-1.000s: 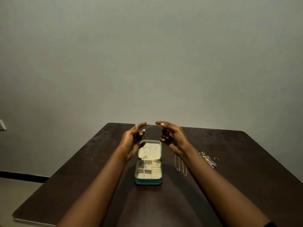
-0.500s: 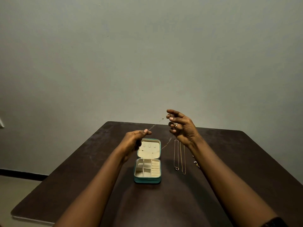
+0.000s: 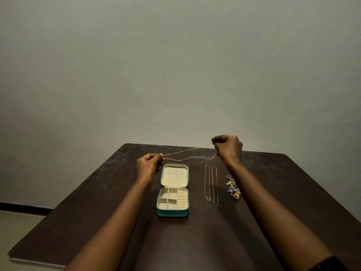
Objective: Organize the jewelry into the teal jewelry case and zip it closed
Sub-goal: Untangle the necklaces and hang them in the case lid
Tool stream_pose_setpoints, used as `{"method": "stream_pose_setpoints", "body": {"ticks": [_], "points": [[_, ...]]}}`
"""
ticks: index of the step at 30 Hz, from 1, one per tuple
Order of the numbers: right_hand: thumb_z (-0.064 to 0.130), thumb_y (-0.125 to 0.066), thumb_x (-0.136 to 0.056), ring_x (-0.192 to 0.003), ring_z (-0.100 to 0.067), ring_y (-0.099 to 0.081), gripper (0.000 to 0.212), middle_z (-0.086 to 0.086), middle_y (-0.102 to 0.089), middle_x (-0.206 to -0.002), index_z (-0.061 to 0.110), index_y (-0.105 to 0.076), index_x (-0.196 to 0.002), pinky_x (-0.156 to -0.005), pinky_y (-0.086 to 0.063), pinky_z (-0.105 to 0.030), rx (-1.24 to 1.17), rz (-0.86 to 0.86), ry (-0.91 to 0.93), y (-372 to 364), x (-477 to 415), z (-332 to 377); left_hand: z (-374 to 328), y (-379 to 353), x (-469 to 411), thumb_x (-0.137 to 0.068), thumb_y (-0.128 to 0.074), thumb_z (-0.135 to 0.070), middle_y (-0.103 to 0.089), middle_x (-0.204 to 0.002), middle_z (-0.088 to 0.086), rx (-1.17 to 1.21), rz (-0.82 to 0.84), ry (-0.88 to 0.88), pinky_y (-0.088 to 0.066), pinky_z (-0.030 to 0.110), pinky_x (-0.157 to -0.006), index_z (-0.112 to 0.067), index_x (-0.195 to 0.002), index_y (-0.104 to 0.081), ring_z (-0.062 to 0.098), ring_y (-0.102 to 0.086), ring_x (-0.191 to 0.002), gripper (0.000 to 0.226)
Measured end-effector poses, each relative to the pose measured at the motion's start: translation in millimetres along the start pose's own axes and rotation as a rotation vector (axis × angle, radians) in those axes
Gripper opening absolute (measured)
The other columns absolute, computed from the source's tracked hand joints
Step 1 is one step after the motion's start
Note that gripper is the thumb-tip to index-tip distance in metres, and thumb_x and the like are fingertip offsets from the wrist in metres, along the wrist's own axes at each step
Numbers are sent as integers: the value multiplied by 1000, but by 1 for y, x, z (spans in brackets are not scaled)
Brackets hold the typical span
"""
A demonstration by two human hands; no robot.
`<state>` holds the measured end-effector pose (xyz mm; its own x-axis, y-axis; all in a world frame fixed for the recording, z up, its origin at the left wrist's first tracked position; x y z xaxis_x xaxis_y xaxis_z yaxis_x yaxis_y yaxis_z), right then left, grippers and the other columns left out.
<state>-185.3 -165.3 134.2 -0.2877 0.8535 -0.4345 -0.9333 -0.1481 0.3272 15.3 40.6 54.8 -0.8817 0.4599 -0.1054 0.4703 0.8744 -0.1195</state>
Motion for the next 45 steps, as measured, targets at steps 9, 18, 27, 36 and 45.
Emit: {"method": "stream_pose_setpoints", "body": {"ticks": [9,18,27,36,45], "points": [[-5,-54,-87,-53,-18,-63,13,-14,-62,-68,4,-60,-80,-51,-57,-25,-633,129,-374,-14,6,-37,5,0,-3,-75,-72,-20,-69,-79,1,-573,-139,-82,-51,28,-71,-19,-71,-67,17,-63,-80,7],[3,-57,-82,-50,-11,-38,14,-1,-43,-61,5,-56,-68,-54,-41,-25,-617,269,-680,-30,6,-63,27,-18,1,-86,-55,-34,-69,-92,10,-695,-48,63,-41,28,-64,-6,-85,-66,25,-61,-90,30],[-1,-42,-85,-56,-14,-42,16,-5,-41,-64,1,-54,-74,-64,-50,-31,-695,350,-659,-44,-8,-59,23,-30,8,-82,-57,0,-65,-102,6,-664,-61,-10,-46,27,-73,-17,-97,-58,21,-58,-91,22],[-8,-41,-91,-61,-18,-53,26,-8,-53,-69,7,-58,-79,-63,-51,-29,-596,345,-521,-61,-41,-72,33,-64,24,-78,-56,0,-69,-79,11,-815,109,-91,-45,24,-66,-14,-71,-74,21,-62,-79,23],[-11,-57,-83,-51,-17,-54,12,-14,-60,-71,-3,-64,-88,-46,-52,-20,-155,301,-218,-80,-73,-95,56,-107,40,-76,-75,-21,-65,-87,19,-1023,314,-43,-43,30,-63,0,-93,-70,30,-65,-86,27]]}}
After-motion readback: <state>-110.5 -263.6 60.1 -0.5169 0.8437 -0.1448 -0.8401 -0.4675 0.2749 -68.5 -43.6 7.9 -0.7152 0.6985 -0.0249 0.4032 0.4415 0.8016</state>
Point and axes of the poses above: each hand's wrist, its own x-axis away from the middle knuckle, its own y-axis out of the back of the hand, z = x × y, the point moved 10 cm from there along -x, towards the middle knuckle
